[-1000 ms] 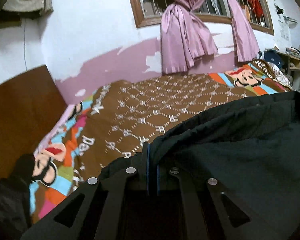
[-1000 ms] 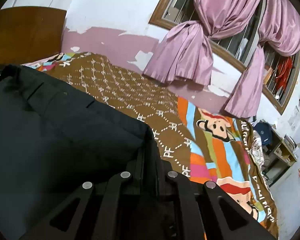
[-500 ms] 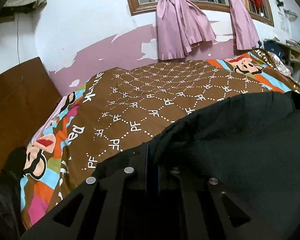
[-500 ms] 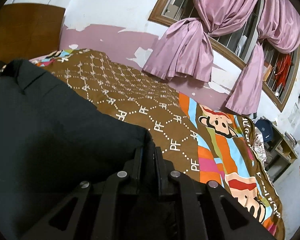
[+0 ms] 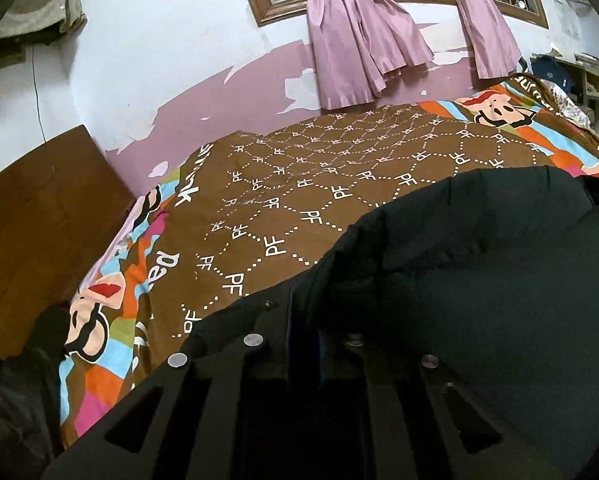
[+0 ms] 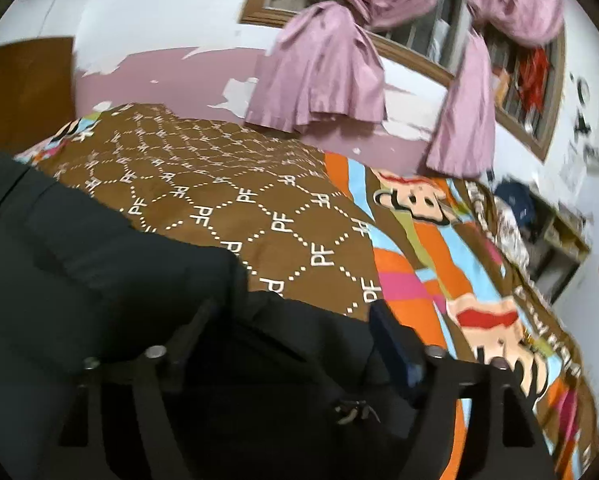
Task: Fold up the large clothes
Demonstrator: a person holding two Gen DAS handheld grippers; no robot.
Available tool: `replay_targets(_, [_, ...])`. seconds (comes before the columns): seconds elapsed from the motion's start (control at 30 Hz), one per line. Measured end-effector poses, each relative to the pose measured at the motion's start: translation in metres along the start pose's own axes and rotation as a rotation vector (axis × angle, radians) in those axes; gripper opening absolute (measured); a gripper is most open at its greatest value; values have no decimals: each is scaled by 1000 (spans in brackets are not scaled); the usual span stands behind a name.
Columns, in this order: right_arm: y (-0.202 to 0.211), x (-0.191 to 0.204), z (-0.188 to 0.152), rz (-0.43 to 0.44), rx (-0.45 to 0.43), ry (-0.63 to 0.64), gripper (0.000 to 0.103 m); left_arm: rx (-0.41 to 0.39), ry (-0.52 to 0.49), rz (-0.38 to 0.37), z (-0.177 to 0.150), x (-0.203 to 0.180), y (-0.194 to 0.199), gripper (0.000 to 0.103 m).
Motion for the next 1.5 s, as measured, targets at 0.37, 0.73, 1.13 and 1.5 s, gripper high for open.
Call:
replay_targets(0.37, [62,-23,13,22,-223,-102,102,-113,54,-26,2,10,22,50])
replay_targets(0.73, [102,1,-7,365,-70,-116,103,-296,132,-282,-11,14,94,101])
replay_targets(1.13, [44,35,-8,332,78,-96,103,-95,5,-251,-10,-45,39,101])
replay_targets(1.5, [-5,16,-4,250,144,-76,103,38,134,-147,-2,-27,-5,102])
Point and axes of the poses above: each gripper's, at about its wrist camera, not at the fingertips, and y roughly against the way its jaws point, x to its left, z to its top, the point moved 4 cm from there along -y, roughly the way its jaws point, and after that the axes turned 5 degrees about -z, right-handed, at the moved point
